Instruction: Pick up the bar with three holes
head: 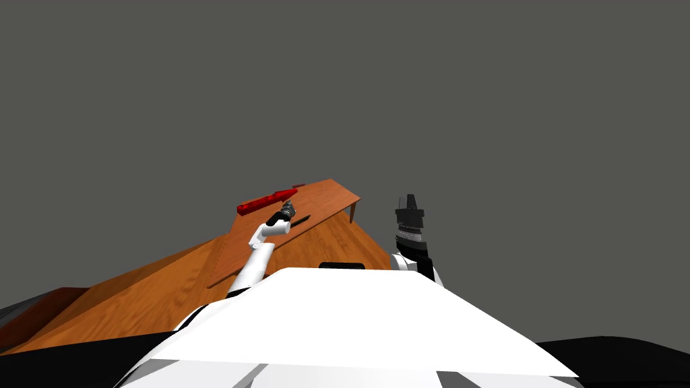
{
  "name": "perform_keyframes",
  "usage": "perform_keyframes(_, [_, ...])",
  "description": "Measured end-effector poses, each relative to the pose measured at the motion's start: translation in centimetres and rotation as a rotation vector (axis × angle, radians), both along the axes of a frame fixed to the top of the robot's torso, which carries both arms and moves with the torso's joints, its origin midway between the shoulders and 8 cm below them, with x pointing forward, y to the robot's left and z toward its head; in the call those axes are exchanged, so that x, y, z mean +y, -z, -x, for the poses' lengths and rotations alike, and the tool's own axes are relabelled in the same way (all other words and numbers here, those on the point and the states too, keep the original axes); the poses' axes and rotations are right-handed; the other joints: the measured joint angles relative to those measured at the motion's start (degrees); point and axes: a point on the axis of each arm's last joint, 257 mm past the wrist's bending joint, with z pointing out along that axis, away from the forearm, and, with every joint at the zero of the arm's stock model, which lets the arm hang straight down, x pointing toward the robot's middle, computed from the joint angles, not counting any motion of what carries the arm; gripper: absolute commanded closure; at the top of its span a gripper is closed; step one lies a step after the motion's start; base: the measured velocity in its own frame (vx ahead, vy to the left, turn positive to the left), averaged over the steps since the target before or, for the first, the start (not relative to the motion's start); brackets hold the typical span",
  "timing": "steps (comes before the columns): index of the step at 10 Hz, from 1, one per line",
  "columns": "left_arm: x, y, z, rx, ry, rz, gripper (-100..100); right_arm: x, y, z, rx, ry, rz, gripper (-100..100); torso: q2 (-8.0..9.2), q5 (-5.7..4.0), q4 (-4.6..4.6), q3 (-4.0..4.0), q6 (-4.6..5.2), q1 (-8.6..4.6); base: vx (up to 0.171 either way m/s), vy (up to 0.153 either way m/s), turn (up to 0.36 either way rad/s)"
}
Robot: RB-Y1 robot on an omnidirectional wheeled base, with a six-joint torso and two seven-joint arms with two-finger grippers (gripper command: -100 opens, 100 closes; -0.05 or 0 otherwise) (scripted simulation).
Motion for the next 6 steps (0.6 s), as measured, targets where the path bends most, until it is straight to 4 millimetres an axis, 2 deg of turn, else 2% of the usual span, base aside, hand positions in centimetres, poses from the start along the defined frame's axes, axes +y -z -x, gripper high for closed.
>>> perform_keyframes(6, [1.5,4.5,0.4,0.144,-0.053,0.083,-100,0.0,0.0,0.0,0.0,0.0,0.0,0,-0.04,0.0,-0.01,-0.02,0.0,0.03,0.015,-0.004,-0.009])
